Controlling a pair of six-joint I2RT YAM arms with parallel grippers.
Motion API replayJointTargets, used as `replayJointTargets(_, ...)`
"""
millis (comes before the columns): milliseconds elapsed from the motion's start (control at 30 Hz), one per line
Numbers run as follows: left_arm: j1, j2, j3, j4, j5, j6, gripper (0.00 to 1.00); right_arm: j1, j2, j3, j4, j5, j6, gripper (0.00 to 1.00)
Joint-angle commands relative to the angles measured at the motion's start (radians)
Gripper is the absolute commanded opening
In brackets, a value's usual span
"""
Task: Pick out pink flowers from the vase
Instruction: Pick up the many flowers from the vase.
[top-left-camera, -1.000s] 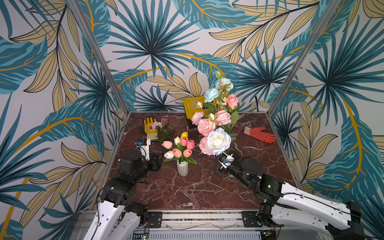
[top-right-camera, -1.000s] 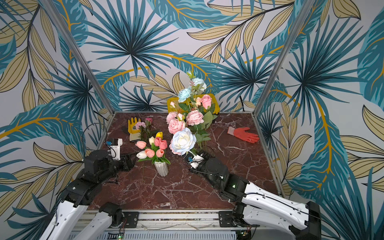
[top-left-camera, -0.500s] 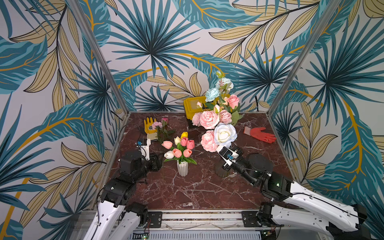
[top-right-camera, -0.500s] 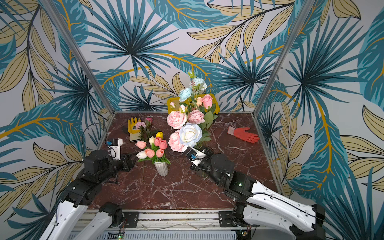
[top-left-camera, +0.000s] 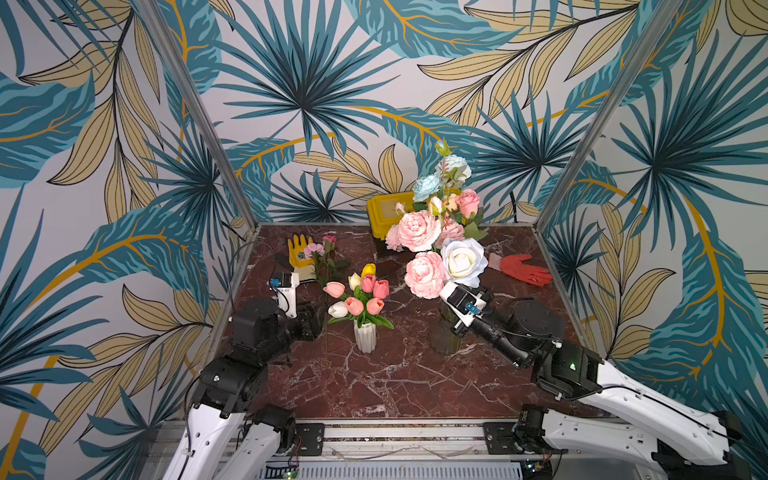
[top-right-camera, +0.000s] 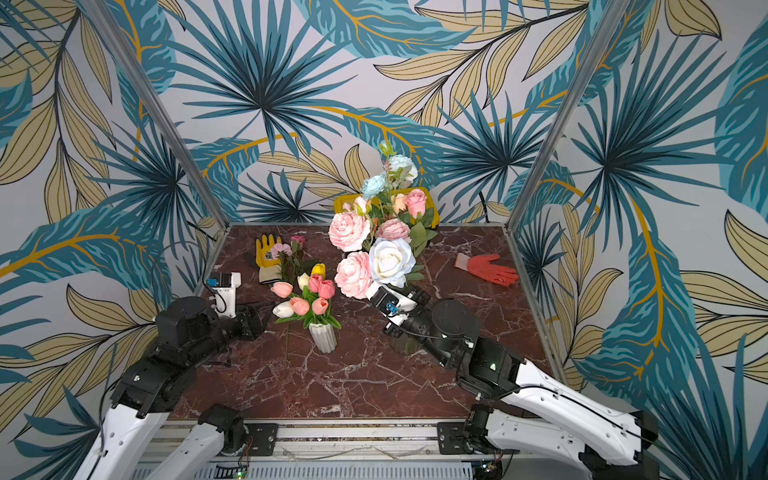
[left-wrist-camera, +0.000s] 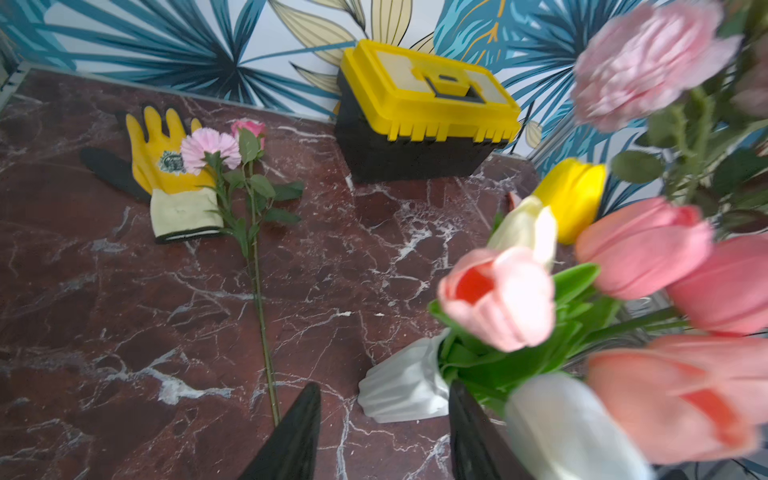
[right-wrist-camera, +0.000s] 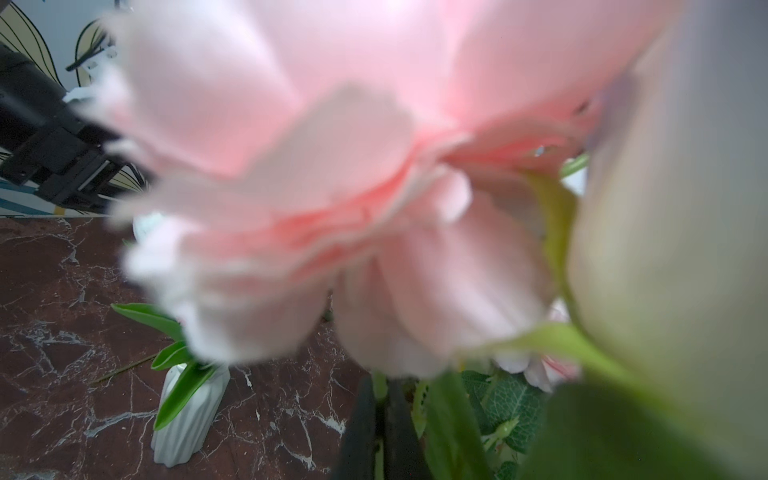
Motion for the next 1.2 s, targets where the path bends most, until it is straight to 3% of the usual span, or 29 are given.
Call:
replayJointTargets(0, -0.004, 0.022, 0.135, 0.011, 0.082, 0.033, 0.55, 0.001, 0.003, 0.042, -0.003, -0.024, 0.01, 0.0)
replayJointTargets(200, -0.061, 0.132, 0.303, 0.039, 0.198, 0.083, 0.56, 0.001, 0.022, 0.086, -0.007, -0.039, 0.019, 0.01)
replayJointTargets(333, -0.213, 0.232, 0.335, 0.17, 0.247, 0.103, 0.56, 0.001, 0.03, 0.097, 0.003, -0.04, 0.027, 0.01)
replayJointTargets(533, -0.466, 0.363, 0.239, 0.468, 0.186, 0.153, 0.55, 0.002, 0.035, 0.098, 0.018, -0.037, 0.036, 0.01)
replayJointTargets(700, -0.603, 0.463, 0.143, 0.724, 0.17, 0.265, 0.56, 0.002, 0.029, 0.099, 0.017, -0.042, 0.044, 0.01)
replayJointTargets(1000, -0.619, 0.579, 0.119, 0.882, 0.108, 0.24, 0.54, 0.002, 0.015, 0.103, 0.007, -0.06, 0.051, 0.01)
replayJointTargets(1167, -0.619, 0.616, 0.121, 0.906, 0.093, 0.229, 0.47, 0.001, 0.009, 0.098, 0.005, -0.068, 0.05, 0.01)
